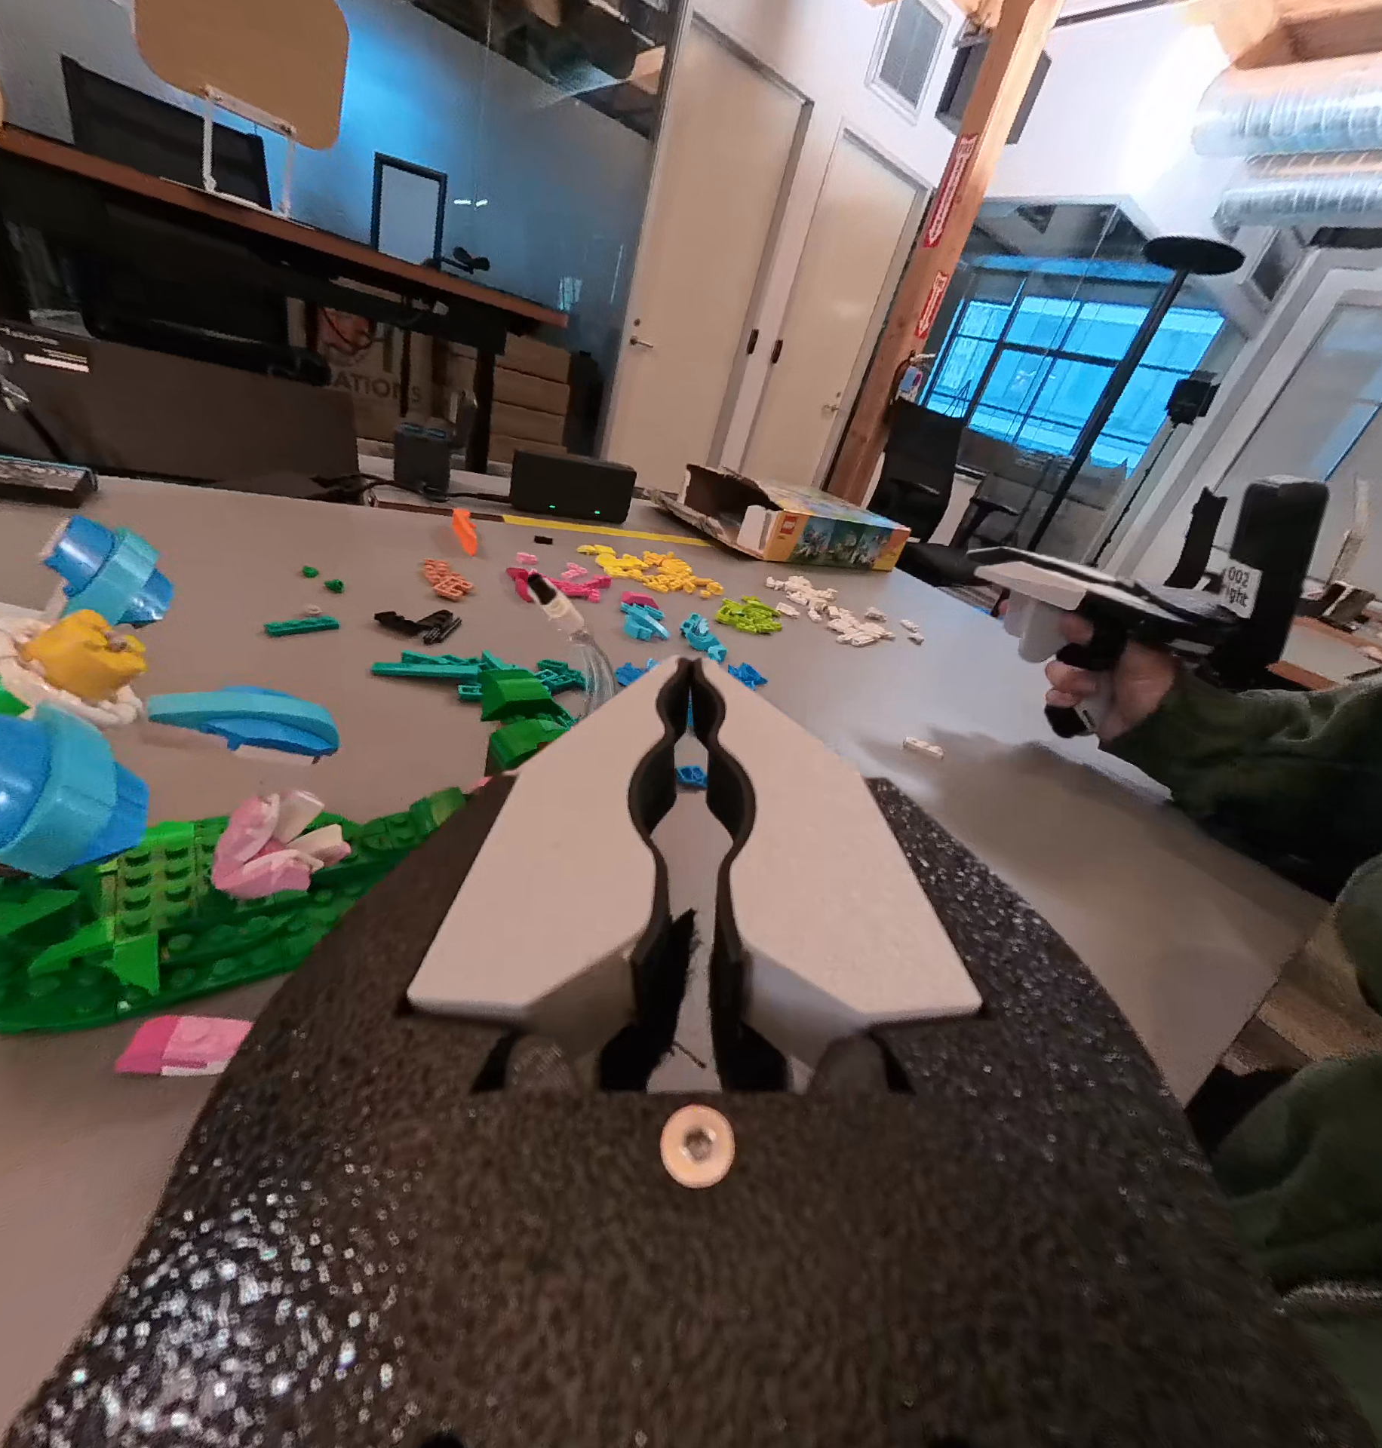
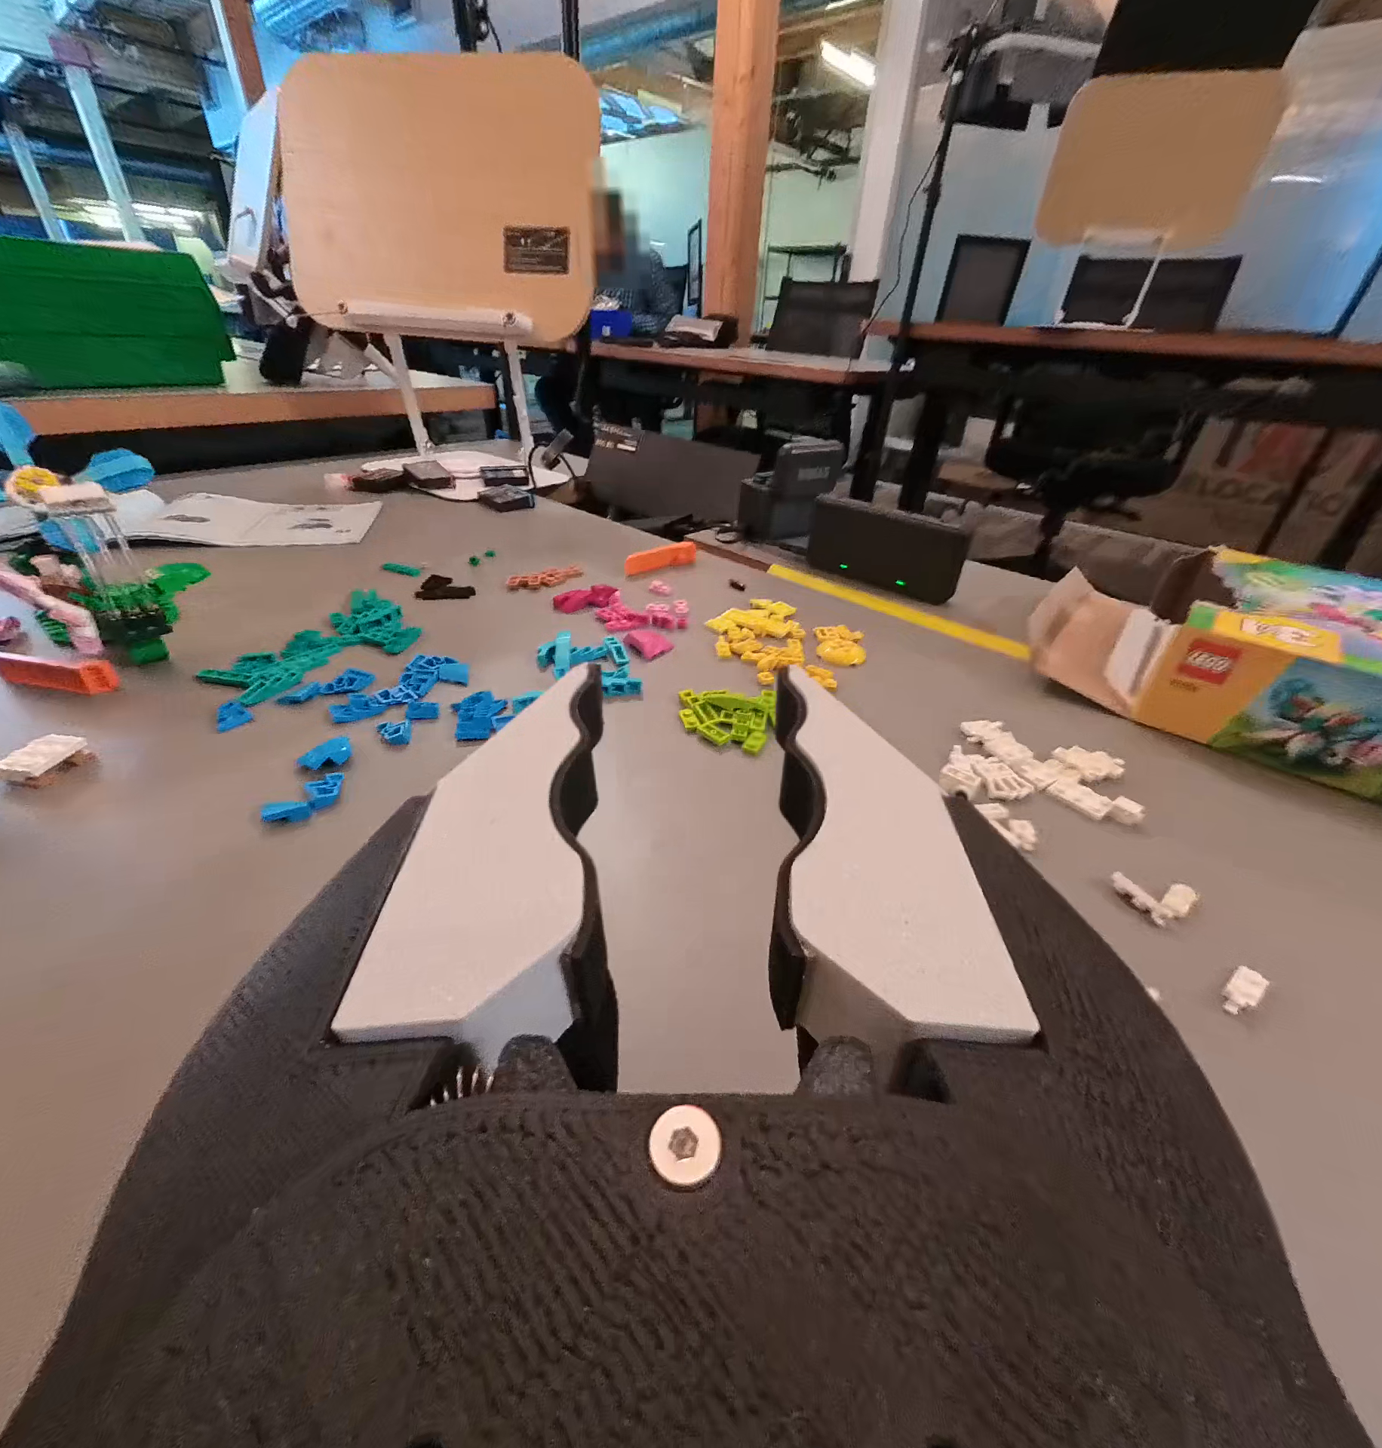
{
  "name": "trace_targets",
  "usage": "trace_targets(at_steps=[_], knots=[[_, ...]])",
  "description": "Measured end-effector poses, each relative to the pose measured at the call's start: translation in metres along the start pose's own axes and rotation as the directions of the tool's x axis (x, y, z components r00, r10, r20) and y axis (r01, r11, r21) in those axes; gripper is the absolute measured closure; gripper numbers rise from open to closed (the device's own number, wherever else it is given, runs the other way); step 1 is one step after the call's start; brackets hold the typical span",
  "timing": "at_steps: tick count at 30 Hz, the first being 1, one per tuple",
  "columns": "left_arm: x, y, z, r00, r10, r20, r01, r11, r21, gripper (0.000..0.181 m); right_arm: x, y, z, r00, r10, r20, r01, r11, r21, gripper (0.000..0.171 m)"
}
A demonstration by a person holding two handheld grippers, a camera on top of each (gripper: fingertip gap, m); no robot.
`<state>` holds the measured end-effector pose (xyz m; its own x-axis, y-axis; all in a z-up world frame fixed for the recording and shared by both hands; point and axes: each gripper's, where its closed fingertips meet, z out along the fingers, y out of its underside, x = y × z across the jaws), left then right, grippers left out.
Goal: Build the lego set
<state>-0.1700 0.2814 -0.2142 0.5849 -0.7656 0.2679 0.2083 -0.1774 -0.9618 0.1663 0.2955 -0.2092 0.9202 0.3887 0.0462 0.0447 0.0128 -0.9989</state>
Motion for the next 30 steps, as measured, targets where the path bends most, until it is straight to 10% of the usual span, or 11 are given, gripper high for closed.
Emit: trace_targets(at_steps=[1,19,30], knots=[[0.0,0.0,0.0,1.0,-0.005,-0.001,0.005,1.0,-0.003,0.181,0.001,0.0,-0.001,1.0,-0.001,-0.003,0.001,1.0,0.003,0.129],[-0.009,-0.003,-0.002,0.994,-0.105,-0.009,0.105,0.994,0.025,0.181,0.011,0.014,0.002,0.993,0.118,0.024,-0.118,0.992,-0.034,0.133],[-0.011,0.001,0.001,0.988,-0.154,-0.029,0.153,0.988,-0.005,0.181,0.088,0.01,-0.034,0.966,0.101,-0.238,-0.111,0.993,-0.028,0.142]])
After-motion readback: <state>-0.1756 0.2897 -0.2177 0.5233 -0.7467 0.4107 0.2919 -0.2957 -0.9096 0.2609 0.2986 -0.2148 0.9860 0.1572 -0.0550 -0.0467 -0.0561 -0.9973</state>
